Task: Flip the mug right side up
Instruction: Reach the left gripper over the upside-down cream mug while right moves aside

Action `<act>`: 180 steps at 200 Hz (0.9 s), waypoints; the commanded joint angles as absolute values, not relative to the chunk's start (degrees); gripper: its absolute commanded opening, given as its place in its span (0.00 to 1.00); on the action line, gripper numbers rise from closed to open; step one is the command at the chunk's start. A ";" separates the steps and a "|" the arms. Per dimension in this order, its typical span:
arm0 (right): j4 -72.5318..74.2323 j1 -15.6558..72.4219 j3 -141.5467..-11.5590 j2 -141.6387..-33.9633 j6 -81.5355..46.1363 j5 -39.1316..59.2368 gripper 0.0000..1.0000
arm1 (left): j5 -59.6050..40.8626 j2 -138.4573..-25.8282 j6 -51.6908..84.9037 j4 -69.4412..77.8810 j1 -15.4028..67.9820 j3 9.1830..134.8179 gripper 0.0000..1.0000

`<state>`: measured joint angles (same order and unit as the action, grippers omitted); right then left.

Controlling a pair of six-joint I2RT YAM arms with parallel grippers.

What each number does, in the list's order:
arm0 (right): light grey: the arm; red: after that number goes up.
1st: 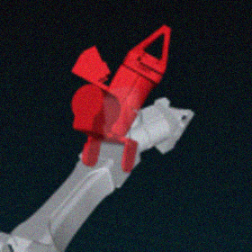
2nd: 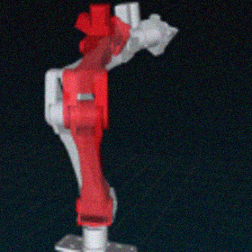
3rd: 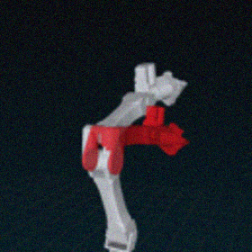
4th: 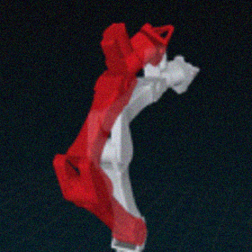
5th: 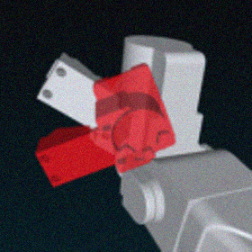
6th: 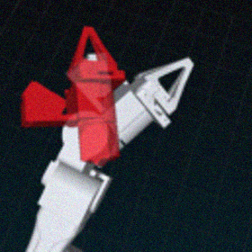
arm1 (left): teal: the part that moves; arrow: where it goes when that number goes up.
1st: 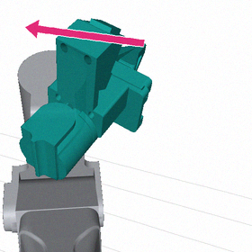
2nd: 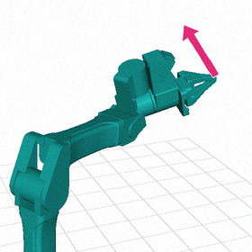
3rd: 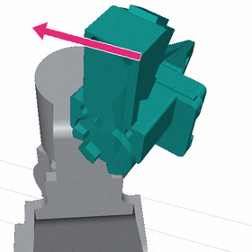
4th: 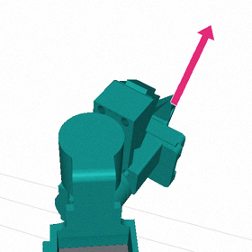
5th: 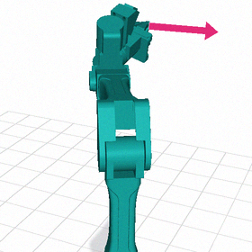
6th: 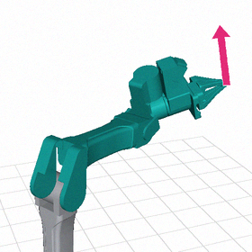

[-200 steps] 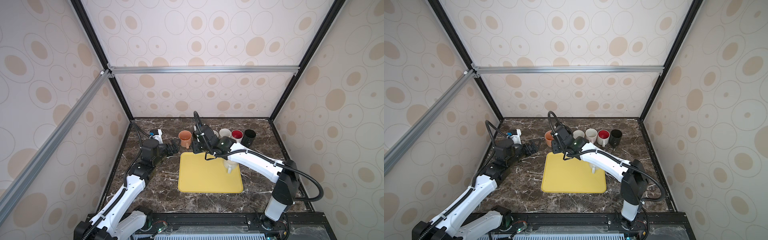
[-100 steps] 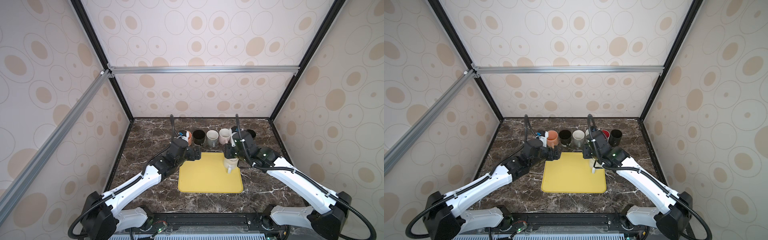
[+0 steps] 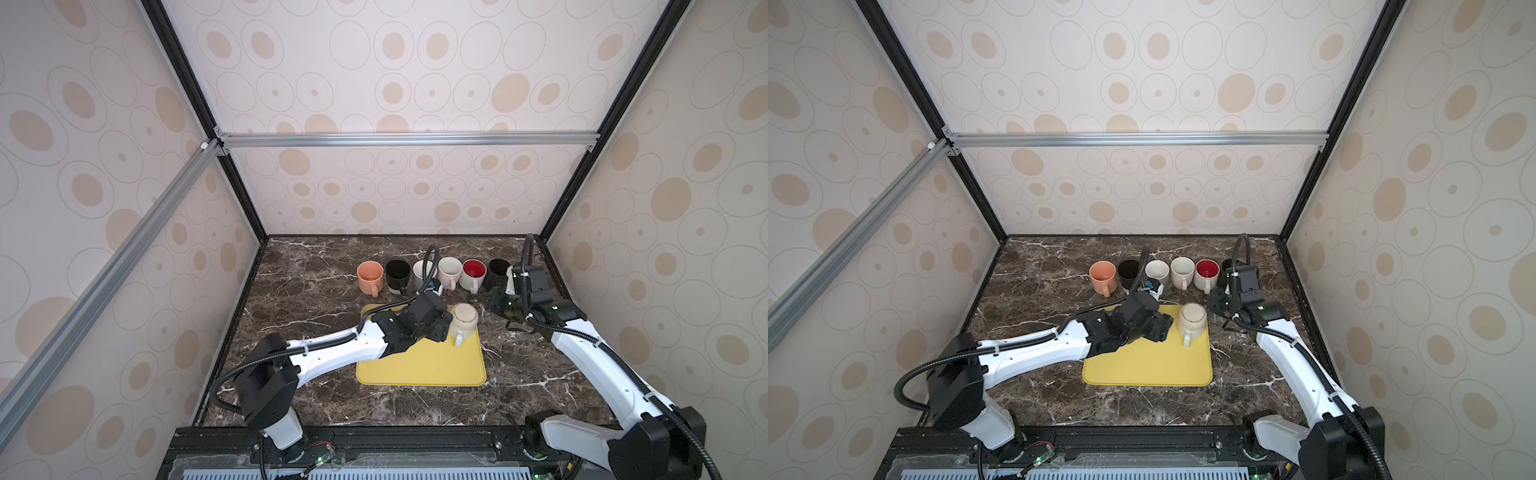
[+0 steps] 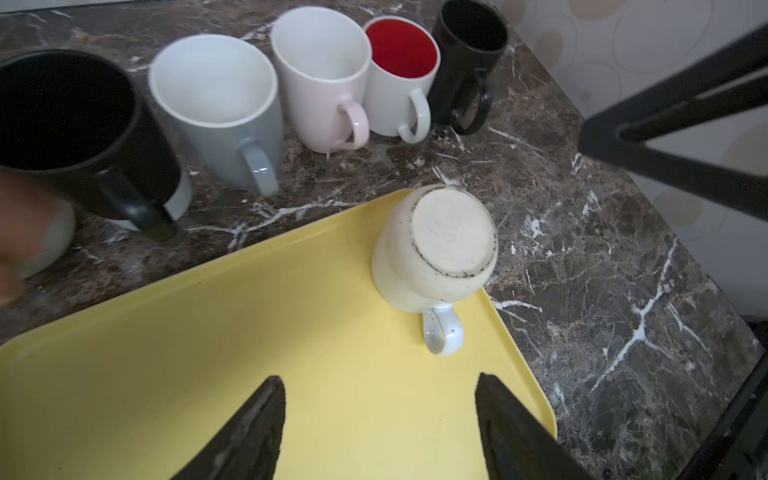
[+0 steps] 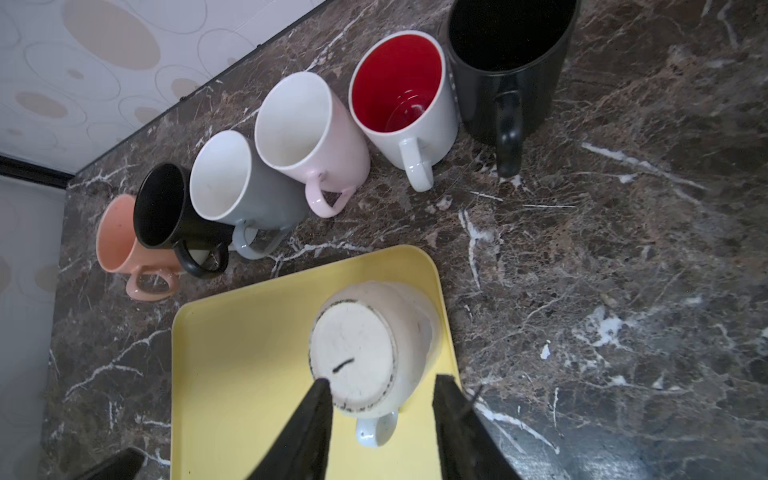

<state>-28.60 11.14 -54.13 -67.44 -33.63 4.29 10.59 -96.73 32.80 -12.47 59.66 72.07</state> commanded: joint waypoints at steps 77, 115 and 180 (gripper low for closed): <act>-24.22 8.56 -52.25 -65.62 -34.34 7.61 0.42 | 12.80 -113.43 28.85 -26.18 63.37 90.64 0.68; -23.08 7.76 -50.99 -65.38 -34.58 8.34 0.42 | 11.43 -116.15 28.21 -26.72 63.38 92.70 0.66; -22.06 7.12 -49.92 -65.22 -34.34 8.70 0.42 | 10.90 -120.64 27.85 -29.44 63.45 97.58 0.62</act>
